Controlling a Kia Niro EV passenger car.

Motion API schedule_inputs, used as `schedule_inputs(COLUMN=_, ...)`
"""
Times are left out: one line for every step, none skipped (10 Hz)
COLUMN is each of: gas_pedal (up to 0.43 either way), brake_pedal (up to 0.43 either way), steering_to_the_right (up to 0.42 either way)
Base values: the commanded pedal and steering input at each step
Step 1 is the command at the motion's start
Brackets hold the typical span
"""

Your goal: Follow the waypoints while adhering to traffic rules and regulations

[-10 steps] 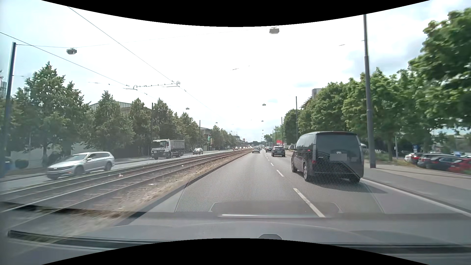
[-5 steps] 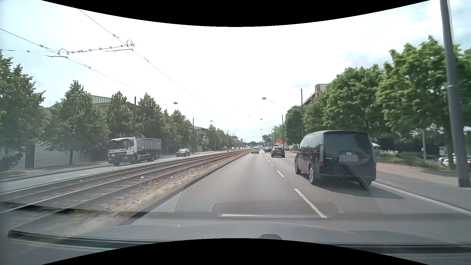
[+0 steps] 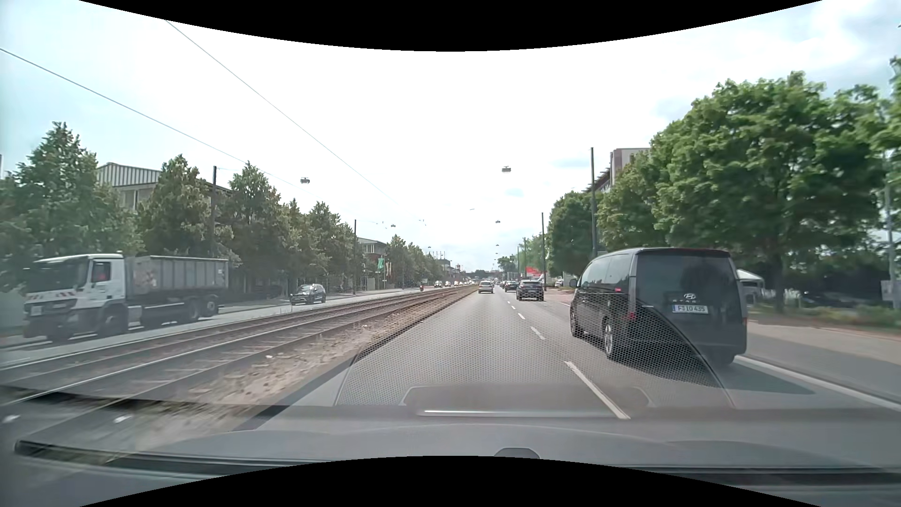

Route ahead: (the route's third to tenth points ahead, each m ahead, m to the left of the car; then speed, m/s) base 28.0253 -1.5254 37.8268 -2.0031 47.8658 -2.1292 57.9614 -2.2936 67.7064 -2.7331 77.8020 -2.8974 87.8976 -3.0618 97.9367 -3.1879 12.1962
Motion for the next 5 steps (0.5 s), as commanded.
schedule_inputs(gas_pedal=0.047, brake_pedal=0.0, steering_to_the_right=0.004)
schedule_inputs(gas_pedal=0.047, brake_pedal=0.0, steering_to_the_right=0.004)
schedule_inputs(gas_pedal=0.047, brake_pedal=0.0, steering_to_the_right=0.004)
schedule_inputs(gas_pedal=0.047, brake_pedal=0.0, steering_to_the_right=0.004)
schedule_inputs(gas_pedal=0.047, brake_pedal=0.0, steering_to_the_right=0.004)
